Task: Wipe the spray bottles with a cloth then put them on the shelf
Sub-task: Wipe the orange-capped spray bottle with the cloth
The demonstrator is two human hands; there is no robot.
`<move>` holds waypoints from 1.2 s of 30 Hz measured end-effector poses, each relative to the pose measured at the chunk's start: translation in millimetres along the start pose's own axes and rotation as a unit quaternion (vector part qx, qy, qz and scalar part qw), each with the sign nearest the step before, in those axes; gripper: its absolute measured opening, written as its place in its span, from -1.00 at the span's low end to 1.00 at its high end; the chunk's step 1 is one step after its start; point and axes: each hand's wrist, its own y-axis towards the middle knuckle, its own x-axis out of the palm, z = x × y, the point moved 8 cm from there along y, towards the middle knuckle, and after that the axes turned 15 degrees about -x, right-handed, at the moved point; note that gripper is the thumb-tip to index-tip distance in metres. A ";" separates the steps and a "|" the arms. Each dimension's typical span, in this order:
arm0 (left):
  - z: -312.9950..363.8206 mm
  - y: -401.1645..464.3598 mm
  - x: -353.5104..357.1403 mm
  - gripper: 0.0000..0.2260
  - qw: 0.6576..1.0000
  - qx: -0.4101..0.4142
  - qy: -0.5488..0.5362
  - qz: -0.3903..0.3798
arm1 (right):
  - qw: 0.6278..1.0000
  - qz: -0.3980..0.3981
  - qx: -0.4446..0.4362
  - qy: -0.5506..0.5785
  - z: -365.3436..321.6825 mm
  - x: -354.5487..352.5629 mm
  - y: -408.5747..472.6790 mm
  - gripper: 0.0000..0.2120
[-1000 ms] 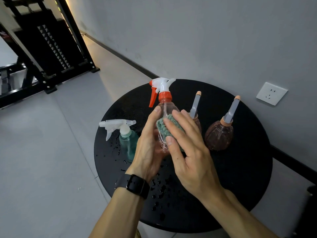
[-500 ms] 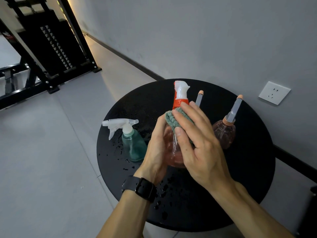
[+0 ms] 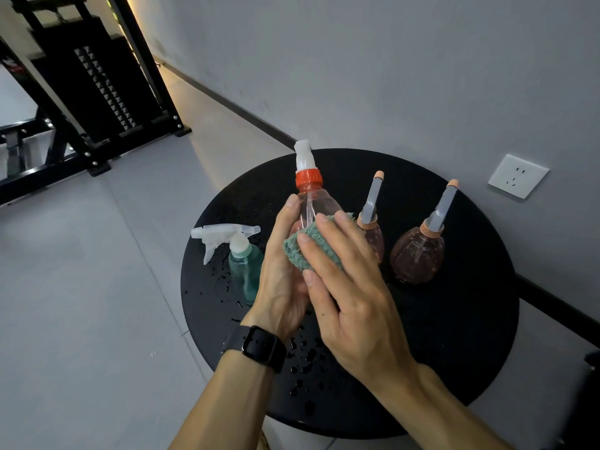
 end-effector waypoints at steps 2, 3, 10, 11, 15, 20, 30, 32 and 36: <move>2.2 -2.0 0.7 -0.45 1.000 0.008 0.008 0.007 | 1.000 0.005 -0.002 0.004 -0.4 -2.1 1.0 -0.65; 3.3 -2.8 0.6 -0.49 1.000 0.015 0.020 0.012 | 1.000 0.009 -0.002 0.007 0.0 -3.8 1.9 -0.65; -5.1 -8.3 7.1 -0.61 0.994 -0.005 0.106 0.016 | 0.998 0.030 0.044 0.027 16.9 -15.7 10.6 -0.64; -6.6 -8.6 7.5 -0.60 0.993 -0.013 0.118 0.022 | 0.997 0.035 0.054 0.032 21.1 -17.5 11.2 -0.64; -9.2 -11.0 14.9 -0.53 0.990 -0.017 0.140 0.022 | 0.997 0.032 0.069 0.034 29.3 -20.6 12.9 -0.63; -5.7 -10.5 15.2 -0.56 0.994 0.010 0.105 0.026 | 0.994 0.016 0.096 0.057 32.9 -16.4 10.2 -0.61; 4.0 -7.8 6.4 -0.59 0.997 0.021 0.069 0.022 | 0.996 0.020 0.061 0.057 17.3 -9.9 4.7 -0.62; 5.0 -5.8 4.0 -0.64 0.998 0.026 0.060 0.023 | 0.998 0.024 0.044 0.045 13.2 -9.5 4.4 -0.63; 5.5 -6.8 -3.8 -0.62 0.992 0.030 0.095 0.075 | 0.999 0.019 0.029 0.032 12.6 -9.1 5.3 -0.64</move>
